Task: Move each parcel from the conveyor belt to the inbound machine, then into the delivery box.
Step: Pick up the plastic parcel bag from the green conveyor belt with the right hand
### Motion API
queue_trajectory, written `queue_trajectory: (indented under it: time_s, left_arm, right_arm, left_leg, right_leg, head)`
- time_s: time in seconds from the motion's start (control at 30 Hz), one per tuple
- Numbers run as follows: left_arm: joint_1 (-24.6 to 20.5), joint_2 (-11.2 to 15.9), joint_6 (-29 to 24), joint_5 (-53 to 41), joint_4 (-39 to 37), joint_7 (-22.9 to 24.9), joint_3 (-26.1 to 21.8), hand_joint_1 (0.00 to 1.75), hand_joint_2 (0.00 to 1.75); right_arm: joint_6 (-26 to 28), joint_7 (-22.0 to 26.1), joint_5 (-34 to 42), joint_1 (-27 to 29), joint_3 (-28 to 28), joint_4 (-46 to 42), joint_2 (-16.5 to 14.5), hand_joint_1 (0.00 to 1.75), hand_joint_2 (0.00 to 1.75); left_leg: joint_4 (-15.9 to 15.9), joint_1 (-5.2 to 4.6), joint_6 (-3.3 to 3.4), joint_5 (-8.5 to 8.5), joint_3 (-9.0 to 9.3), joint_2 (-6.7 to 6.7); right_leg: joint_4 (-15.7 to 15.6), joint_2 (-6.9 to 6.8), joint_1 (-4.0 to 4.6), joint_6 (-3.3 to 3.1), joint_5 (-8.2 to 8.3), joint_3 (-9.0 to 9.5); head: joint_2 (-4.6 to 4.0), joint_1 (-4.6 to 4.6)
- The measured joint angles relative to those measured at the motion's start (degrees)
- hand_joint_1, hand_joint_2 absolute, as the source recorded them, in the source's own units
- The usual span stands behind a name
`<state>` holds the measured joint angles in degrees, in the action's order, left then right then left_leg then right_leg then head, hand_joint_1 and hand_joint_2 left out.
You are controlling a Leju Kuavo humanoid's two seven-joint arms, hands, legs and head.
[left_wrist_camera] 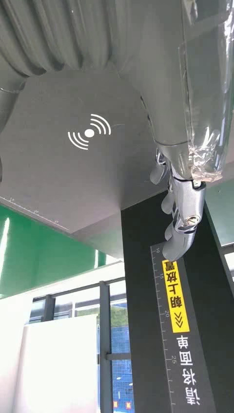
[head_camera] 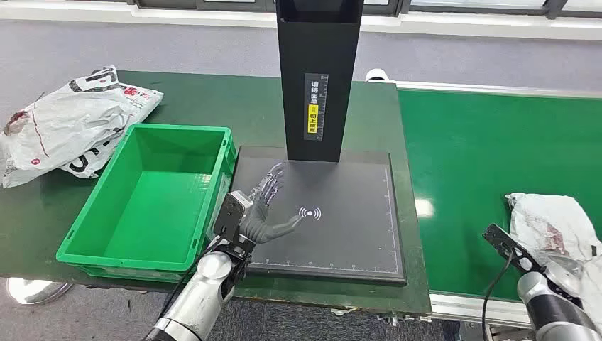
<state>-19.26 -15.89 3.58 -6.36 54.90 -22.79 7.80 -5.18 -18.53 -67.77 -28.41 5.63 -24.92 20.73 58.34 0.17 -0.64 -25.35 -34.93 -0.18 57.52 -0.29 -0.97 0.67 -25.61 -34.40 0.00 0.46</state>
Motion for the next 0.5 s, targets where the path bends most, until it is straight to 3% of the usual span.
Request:
queue_trajectory:
  time_s: [0.27,0.3,0.4,0.43,0.5]
  left_arm:
    - [-0.2,0.0,0.0,0.0,-0.2,0.2,0.0,0.00,1.75]
    - [-0.3,0.0,0.0,0.0,-0.3,0.2,0.0,0.00,1.75]
    - [-0.6,0.0,0.0,0.0,-0.5,0.2,0.0,0.00,1.75]
    - [-0.7,0.0,0.0,0.0,-0.6,0.2,0.0,0.00,1.75]
    - [-0.8,0.0,0.0,0.0,-0.8,0.2,0.0,0.00,1.75]
  right_arm:
    - [-0.6,0.7,0.3,1.7,2.0,-1.0,-0.2,0.00,1.75]
    - [-0.7,0.9,0.4,1.8,2.2,-1.0,-0.2,0.13,1.75]
    - [-1.3,1.1,0.8,2.1,3.1,-0.7,-0.6,1.44,1.75]
    - [-1.5,1.1,1.0,2.2,3.5,-0.5,-0.8,1.75,1.75]
    - [-1.6,1.0,1.3,2.2,4.4,0.1,-1.4,1.75,1.75]
  left_leg:
    - [0.0,0.03,0.01,0.01,0.06,-0.15]
    - [0.0,0.03,0.01,0.01,0.06,-0.17]
    - [0.0,0.04,0.02,0.01,0.08,-0.21]
    - [0.0,0.05,0.02,0.01,0.09,-0.21]
    - [0.0,0.12,0.02,0.00,0.15,-0.20]
  right_leg:
    - [0.0,-0.20,0.03,0.01,-0.05,0.13]
    - [-0.1,-0.22,0.03,0.01,-0.05,0.15]
    - [-0.1,-0.26,0.04,0.01,-0.06,0.21]
    - [-0.1,-0.27,0.06,0.01,-0.06,0.24]
    - [-0.1,-0.25,0.12,0.01,-0.06,0.33]
  head:
    - [0.00,0.00]
    - [0.00,0.00]
    - [0.00,0.00]
    - [0.00,0.00]
    - [0.00,0.00]
